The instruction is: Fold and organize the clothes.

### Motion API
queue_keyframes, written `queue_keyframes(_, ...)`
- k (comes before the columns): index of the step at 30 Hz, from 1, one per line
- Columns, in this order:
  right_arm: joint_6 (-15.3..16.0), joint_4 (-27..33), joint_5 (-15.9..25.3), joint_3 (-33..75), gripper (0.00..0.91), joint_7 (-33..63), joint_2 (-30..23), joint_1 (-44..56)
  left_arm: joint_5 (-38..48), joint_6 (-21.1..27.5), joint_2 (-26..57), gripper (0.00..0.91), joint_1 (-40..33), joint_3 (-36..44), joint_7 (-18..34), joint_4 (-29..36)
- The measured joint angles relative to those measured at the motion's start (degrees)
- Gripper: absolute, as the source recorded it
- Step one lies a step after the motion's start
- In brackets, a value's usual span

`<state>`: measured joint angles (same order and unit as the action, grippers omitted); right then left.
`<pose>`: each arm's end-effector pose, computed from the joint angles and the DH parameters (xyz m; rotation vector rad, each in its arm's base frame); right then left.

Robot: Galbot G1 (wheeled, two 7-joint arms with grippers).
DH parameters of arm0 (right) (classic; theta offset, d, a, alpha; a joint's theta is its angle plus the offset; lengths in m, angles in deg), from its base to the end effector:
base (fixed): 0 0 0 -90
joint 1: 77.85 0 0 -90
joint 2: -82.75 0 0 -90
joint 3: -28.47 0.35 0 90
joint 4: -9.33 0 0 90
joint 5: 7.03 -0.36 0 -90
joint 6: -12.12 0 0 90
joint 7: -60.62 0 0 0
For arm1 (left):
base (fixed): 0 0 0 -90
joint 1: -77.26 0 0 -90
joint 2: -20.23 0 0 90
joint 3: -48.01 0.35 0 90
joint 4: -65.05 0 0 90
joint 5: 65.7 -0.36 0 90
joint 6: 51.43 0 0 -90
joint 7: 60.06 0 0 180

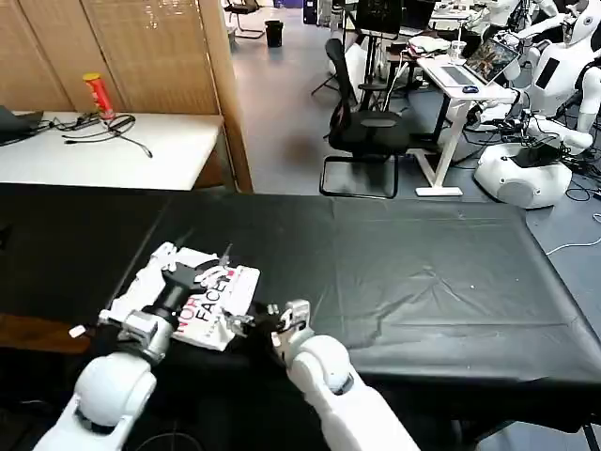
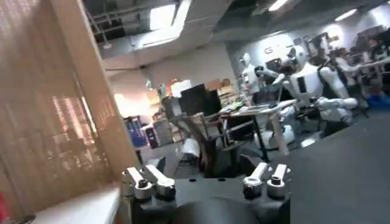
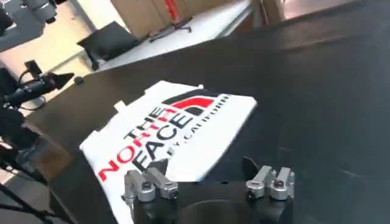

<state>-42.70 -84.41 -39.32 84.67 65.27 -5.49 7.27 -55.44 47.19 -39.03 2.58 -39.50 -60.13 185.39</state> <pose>0.3257 0.1897 -0.3059 0.8582 -2.3565 -0.3580 0.2594 0.0743 -0.2281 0.3730 3.0088 0.4891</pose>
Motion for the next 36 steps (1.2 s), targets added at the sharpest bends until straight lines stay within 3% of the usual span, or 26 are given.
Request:
queue_keyframes(2,0.0,0.4,0.0,0.0,0.000,0.2,0.0,-0.1,0.2,-0.1,0.0,0.878,0.3,-0.6,0.0,0.0)
queue_keyframes(13,-0.2,0.2,0.1,1.4,0.000,0.2,1.0,0.4,-0.8,-0.3,-0.7,0.878,0.9,-1.4,0.0,0.0)
queue_keyframes(17,1.4,-1.9,-0.8,3.7,0.000,0.6,2.6,1.4,-0.9,-0.8,-1.1,0.878,1.1,-2.1,0.1,-0.5)
queue_keyframes(30,6.0,-13.7,-0.5,17.3,0.000,0.7,17.6,7.9,1.0,-1.5,-2.1,0.878,2.3,-3.6,0.6,-3.9)
queue_keyframes(35,5.8,-17.2,1.6,21.5,0.000,0.9,22.6,9.6,1.8,-2.0,-2.4,0.878,2.8,-3.8,1.5,-4.8)
queue_keyframes(36,5.6,-17.9,2.1,22.0,0.127,0.7,23.3,9.8,2.4,-2.0,-2.6,0.878,2.8,-3.9,1.7,-4.9)
